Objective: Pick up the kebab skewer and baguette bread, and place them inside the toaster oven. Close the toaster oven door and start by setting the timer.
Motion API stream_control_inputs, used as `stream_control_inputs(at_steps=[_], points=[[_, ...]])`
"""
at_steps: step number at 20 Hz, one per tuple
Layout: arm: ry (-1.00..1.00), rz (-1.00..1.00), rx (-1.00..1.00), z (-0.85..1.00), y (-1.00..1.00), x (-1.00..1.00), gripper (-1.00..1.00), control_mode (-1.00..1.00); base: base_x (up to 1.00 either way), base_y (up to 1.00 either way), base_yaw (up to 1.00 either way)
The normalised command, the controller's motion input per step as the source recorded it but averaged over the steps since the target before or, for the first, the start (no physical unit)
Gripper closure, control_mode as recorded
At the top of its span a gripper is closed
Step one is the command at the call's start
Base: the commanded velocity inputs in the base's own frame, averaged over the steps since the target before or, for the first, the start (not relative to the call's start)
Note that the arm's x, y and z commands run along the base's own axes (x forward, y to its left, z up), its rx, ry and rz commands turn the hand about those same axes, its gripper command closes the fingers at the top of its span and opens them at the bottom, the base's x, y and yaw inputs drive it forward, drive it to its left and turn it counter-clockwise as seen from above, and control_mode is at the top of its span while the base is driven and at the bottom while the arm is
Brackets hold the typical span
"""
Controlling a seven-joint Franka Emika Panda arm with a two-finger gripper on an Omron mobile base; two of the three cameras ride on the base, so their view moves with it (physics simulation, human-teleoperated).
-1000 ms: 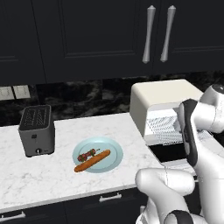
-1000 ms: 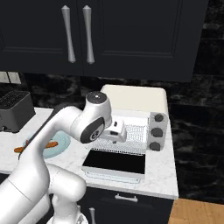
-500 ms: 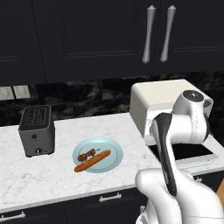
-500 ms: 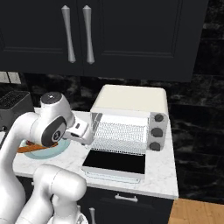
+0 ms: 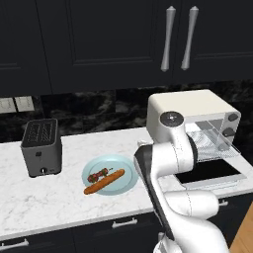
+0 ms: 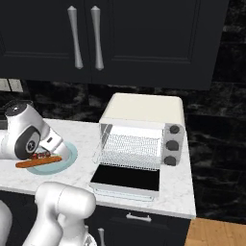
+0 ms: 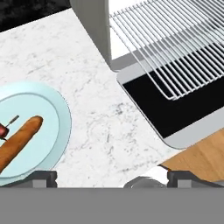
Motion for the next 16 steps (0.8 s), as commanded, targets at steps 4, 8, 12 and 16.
stream_control_inputs(at_steps=[4,8,12,16], points=[[0.19,-0.18,0.05,0.0,0.74,0.05,-1.0,-1.0,0.0,0.0,0.0],[0.26,-0.16,0.09,-0.06,0.62,0.0,-1.0,-1.0,0.0,0.0,0.0],[0.27,-0.23,0.18,-0.26,0.45,0.0,-1.0,-1.0,0.0,0.0,0.0],[0.17,-0.24,0.12,-0.37,0.39,0.09,-1.0,-1.0,0.0,0.0,0.0]])
